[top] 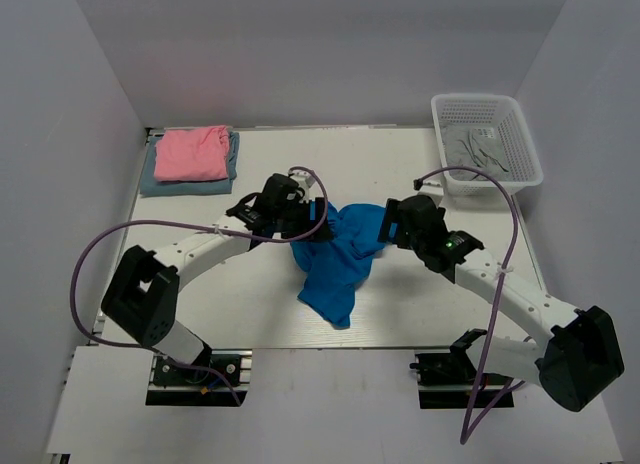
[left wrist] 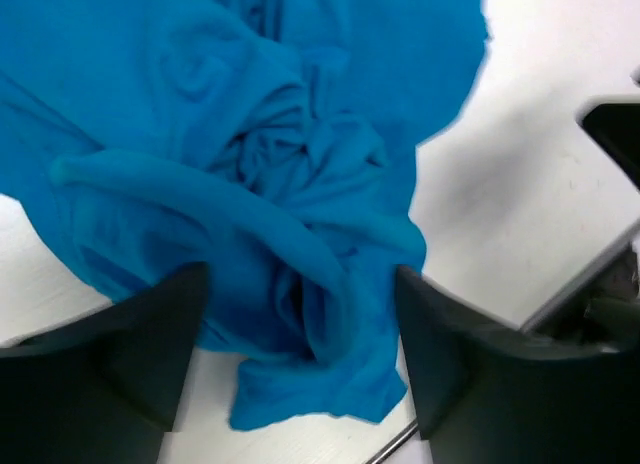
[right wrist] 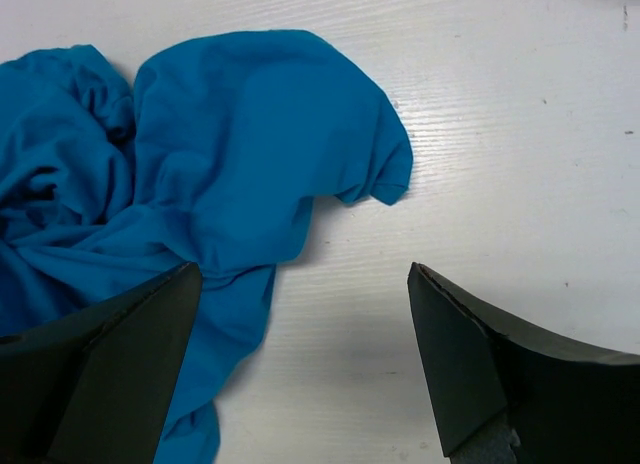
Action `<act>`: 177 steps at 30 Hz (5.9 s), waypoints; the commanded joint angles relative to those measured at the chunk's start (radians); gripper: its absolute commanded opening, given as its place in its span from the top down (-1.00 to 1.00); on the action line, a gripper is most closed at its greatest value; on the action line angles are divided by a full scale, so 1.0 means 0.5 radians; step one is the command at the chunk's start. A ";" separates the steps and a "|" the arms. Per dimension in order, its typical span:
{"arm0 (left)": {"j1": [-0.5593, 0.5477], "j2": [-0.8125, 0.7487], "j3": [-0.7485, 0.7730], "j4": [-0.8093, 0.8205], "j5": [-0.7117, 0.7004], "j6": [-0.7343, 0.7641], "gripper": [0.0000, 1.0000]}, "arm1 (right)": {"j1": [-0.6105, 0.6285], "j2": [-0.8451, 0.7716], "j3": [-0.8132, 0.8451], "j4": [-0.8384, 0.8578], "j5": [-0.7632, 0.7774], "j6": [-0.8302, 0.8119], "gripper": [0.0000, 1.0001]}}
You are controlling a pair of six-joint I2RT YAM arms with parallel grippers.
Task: Fold and stack the t-shirts
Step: Flatten out the tshirt
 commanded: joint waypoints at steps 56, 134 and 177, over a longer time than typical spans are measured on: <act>-0.028 -1.561 0.186 -0.388 -1.140 -0.087 1.00 | -0.192 -0.506 0.349 -0.008 -0.014 -0.159 1.00; 0.242 -0.292 -0.480 -0.208 -0.772 -0.262 -0.96 | -0.345 0.539 0.389 0.100 -0.330 -0.267 -0.81; 0.242 -0.019 -0.293 -0.318 -1.148 -0.317 -0.08 | -0.406 0.585 0.404 0.029 -0.330 -0.257 -0.81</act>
